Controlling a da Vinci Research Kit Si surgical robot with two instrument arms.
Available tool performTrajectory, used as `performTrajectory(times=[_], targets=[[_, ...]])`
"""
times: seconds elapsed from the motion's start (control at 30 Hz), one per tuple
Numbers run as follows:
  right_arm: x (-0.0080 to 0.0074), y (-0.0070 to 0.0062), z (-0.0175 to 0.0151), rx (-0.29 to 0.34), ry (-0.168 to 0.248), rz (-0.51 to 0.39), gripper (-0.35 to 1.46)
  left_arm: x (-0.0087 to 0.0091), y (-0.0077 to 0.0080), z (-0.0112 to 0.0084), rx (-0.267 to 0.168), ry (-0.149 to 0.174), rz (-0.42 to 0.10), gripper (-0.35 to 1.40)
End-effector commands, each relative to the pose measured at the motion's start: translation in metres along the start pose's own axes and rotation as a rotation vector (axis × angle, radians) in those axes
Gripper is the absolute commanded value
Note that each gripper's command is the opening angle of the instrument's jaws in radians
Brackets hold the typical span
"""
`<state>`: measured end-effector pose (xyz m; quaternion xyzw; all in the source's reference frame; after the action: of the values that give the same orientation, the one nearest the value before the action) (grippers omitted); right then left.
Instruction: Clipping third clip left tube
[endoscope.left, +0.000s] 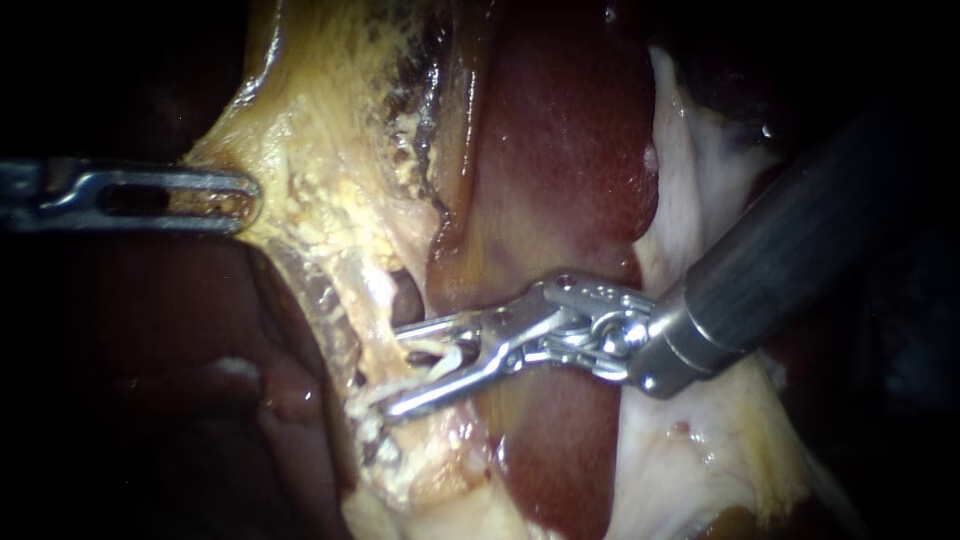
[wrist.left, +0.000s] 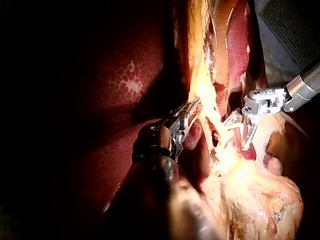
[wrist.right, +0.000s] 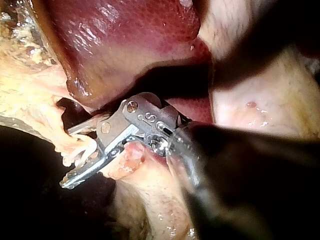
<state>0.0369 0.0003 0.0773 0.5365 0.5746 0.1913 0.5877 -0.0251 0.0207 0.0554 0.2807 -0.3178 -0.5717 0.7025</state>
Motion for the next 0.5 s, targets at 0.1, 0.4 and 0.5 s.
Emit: performTrajectory(times=[0.1, 0.4, 0.5], targets=[[0.0002, 0.0000, 0.0006, 0.016, -0.001, 0.005, 0.55, 0.0000, 0.0001, 0.0001, -0.001, -0.001, -0.001, -0.35], [0.0009, -0.0003, 0.0025, 0.115, 0.027, 0.078, 0.54, 0.0000, 0.0006, 0.0005, -0.002, -0.002, 0.001, -0.35], [0.0012, -0.0003, 0.0030, 0.130, 0.037, 0.095, 0.53, 0.0000, 0.0007, 0.0005, -0.002, -0.002, 0.001, -0.35]])
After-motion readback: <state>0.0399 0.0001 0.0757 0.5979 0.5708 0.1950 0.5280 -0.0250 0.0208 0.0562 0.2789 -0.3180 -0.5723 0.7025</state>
